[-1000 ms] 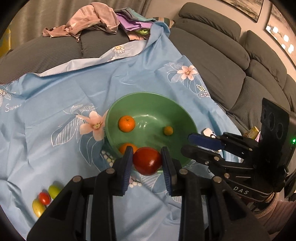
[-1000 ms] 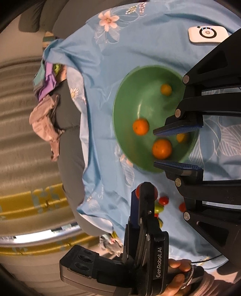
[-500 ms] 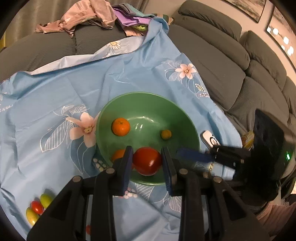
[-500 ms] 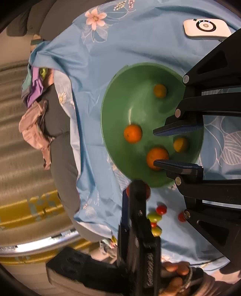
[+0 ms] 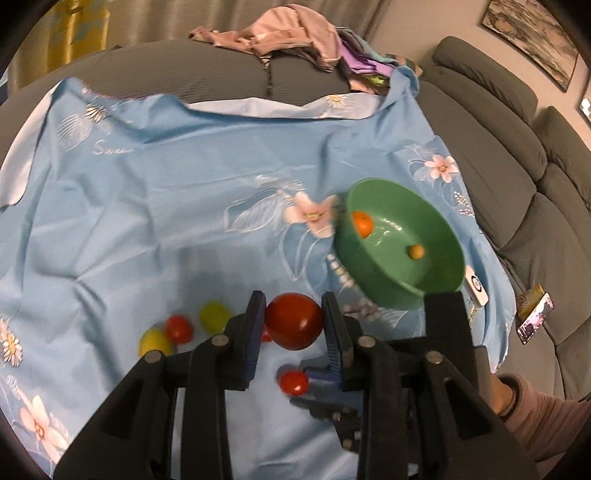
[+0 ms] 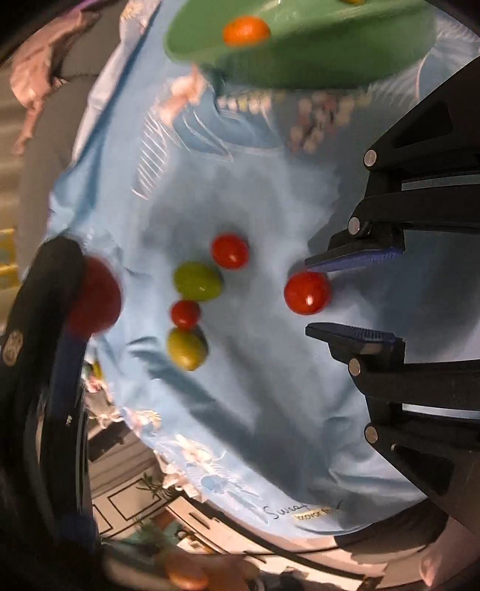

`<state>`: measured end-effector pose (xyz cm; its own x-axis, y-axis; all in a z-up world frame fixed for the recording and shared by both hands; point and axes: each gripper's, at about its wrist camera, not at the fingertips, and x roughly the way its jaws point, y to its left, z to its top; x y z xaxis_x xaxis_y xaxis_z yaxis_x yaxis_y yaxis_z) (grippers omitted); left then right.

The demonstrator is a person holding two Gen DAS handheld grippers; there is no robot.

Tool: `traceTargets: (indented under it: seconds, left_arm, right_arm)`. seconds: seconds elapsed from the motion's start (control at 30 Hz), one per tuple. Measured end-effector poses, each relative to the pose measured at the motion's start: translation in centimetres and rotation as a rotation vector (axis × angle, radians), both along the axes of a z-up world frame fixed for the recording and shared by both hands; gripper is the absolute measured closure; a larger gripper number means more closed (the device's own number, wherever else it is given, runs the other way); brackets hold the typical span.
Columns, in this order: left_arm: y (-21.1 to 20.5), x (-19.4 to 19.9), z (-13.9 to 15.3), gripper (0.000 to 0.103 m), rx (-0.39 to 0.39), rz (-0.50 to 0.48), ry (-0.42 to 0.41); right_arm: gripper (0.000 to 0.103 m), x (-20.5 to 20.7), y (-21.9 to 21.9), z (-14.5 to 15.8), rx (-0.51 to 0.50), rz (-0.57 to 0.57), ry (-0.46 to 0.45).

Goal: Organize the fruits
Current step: 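Carry both cherry tomatoes over the green bowl and open both grippers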

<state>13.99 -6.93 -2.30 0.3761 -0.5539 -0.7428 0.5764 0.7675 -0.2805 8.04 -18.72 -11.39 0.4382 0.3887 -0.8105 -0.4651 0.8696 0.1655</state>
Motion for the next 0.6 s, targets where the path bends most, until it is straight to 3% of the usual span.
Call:
traceTargets:
  seconds: [0.27, 0.6]
  left_arm:
    - [0.5, -0.5, -0.1, 0.072, -0.008, 0.01, 0.002]
    - [-4.4, -1.0, 1.3, 0.072, -0.025, -0.081, -0.023]
  right_arm:
    - [0.078, -0.2, -0.1, 0.8, 0.004, -0.011, -0.045]
    - [0.078, -2.8, -7.3, 7.7, 0.05, -0.193, -0.212]
